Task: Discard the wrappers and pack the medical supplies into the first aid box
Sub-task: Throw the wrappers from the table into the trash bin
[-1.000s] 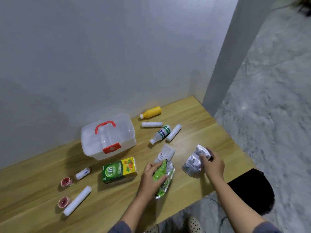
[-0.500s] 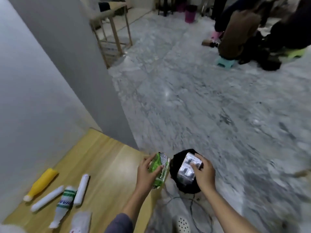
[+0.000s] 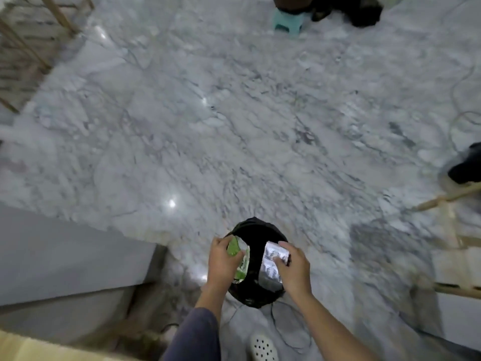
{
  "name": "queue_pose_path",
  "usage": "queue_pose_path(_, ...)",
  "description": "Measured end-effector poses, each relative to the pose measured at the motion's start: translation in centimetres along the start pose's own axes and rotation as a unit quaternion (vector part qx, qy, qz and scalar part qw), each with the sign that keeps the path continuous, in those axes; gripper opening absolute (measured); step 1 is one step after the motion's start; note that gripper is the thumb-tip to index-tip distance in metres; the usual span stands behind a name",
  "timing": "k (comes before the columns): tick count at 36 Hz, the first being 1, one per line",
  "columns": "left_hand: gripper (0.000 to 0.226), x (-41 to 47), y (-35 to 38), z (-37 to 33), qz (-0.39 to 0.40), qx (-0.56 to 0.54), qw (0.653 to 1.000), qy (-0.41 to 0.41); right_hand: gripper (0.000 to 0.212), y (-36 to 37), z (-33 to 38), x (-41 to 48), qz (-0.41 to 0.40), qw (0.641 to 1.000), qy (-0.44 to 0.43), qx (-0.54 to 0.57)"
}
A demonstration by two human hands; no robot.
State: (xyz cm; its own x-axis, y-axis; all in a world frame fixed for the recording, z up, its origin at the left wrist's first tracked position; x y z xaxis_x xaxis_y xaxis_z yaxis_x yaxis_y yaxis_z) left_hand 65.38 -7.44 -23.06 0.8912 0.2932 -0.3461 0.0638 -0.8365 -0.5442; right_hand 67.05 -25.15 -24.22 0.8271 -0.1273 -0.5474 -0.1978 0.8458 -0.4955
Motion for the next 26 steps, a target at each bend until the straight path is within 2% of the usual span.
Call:
queue_pose_path(5,0.051,3.1,3.8,4.7,0.028,0.02,0.999,-0.041,0.034,3.4,-3.1,4.8,-0.012,0.999,0.031,0.017)
queue_pose_path(8,0.052,4.2,5.3,6.8,0.044,0.025,0.998,-0.04,0.039,4.7,-4.8,6.5,0.015,0.998,0.063,0.015)
queue_pose_path(12,0.067,4.0,6.4,9.0,0.092,0.061,0.993,-0.041,0.054,5.7,-6.9,7.1,0.059,0.992,0.086,-0.068)
queue_pose_path(15,0.074,3.1,6.4,9.7,0.149,0.137,0.979,-0.026,0.061,5.7,-7.8,6.6,0.091,0.984,0.089,-0.123)
queue_pose_path(20,0.077,1.4,4.8,8.2,0.196,0.237,0.951,-0.009,0.066,4.4,-6.5,4.5,0.112,0.973,0.073,-0.19)
queue_pose_path(26,0.073,-0.9,0.4,2.7,0.168,0.25,0.953,0.016,0.066,1.5,-1.1,0.6,0.104,0.973,0.024,-0.203)
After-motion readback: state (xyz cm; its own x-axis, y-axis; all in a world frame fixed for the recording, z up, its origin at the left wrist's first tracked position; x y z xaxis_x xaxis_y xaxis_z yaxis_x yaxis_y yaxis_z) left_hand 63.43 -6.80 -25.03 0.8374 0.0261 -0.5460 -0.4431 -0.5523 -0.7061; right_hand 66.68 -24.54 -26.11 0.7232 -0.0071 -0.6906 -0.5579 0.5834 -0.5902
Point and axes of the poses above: each hand's wrist, its own x-axis towards the middle knuckle, its own y-axis out of the palm, z = x × y, the point moved 3 cm from there along x, towards the middle knuckle, and after that the axes turned 11 degrees about y, right-handed, at the moved point
